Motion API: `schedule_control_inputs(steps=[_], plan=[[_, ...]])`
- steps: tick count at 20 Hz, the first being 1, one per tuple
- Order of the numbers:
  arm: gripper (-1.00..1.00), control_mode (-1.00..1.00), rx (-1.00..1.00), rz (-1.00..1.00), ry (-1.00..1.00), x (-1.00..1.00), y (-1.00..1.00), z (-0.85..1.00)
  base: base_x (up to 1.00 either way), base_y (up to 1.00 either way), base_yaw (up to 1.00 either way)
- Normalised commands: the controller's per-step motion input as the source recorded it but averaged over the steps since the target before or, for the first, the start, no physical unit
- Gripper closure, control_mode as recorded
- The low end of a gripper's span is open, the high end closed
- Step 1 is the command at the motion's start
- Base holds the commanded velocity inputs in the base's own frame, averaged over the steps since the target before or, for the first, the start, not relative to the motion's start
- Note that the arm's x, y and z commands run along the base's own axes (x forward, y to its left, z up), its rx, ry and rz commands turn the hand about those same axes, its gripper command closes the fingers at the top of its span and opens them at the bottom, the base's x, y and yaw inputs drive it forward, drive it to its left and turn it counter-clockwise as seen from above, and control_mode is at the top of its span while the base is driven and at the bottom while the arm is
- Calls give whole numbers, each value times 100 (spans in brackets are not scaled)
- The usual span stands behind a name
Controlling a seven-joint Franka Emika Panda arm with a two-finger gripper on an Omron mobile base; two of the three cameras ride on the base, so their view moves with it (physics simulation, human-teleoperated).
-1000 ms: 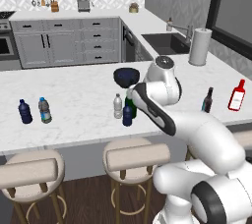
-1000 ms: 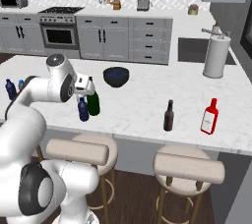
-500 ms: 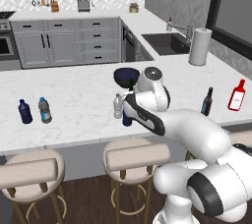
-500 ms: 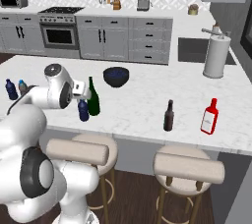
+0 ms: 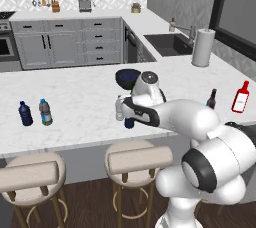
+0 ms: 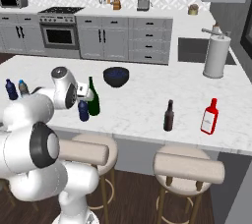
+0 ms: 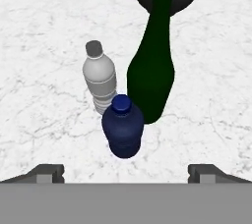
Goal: Move the plastic bottles in the middle to the plastics group, and the glass bottles in the middle to the glass group.
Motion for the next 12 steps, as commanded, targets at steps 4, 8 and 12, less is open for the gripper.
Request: schedule_control_inputs(steps=[4, 8, 12], plan=[[-100, -100, 0, 0, 5, 23, 4, -30, 0, 0, 0], [-100, -100, 0, 0, 4, 19, 0, -35, 0, 0, 0], [-100, -100, 0, 0, 3, 13, 0, -32, 0, 0, 0]])
